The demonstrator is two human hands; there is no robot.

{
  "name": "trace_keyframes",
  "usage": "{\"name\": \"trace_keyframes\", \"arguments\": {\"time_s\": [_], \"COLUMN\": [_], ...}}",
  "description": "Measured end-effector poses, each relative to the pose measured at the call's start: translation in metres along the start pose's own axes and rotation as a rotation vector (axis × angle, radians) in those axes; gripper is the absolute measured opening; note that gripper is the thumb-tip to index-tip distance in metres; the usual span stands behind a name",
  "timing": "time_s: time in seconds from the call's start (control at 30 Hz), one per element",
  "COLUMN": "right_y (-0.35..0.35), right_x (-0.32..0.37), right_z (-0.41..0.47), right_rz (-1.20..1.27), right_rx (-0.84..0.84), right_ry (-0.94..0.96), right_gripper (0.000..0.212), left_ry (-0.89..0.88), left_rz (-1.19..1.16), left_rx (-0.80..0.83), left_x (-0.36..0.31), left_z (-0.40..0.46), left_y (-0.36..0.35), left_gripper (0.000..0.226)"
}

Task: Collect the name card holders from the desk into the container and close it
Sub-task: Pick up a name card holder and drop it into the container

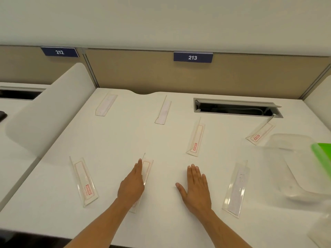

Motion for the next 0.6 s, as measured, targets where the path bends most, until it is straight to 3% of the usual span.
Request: {"name": "trace_keyframes", "arguments": {"time_s": [0.13, 0.4, 0.6], "right_y": [-0.011, -0.014, -0.011], "right_x": [-0.003, -0.003, 0.0], "right_z": [-0.004, -0.004, -0.004], "right_rz": [-0.032, -0.057, -0.027], "right_rx": [0.048, 0.062, 0.057], "right_ry": [-0.012, -0.015, -0.028], "right_gripper": [0.087, 0.091, 0.09], "left_ry": [0.013, 0.044, 0.096], "left_rz": [-0.002, -0.117, -0.727], "left_rx": [-0.017, -0.068, -0.119], "left_x": [-0.001, -0.009, -0.021], "left_z": [-0.003, 0.002, 0.008], "left_y": [0.001, 0.007, 0.013], "left_gripper": [0.076, 0.073, 0.055]}}
Point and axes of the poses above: each hand's wrist, its own z-axis towards the middle knuckle, its own y-axis out of the back of the hand, x = y × z, the point moved 7 cm from there along z, towards the middle knuckle, and after that the axes turned 2 degrees about -z, right-handed, at the moved point
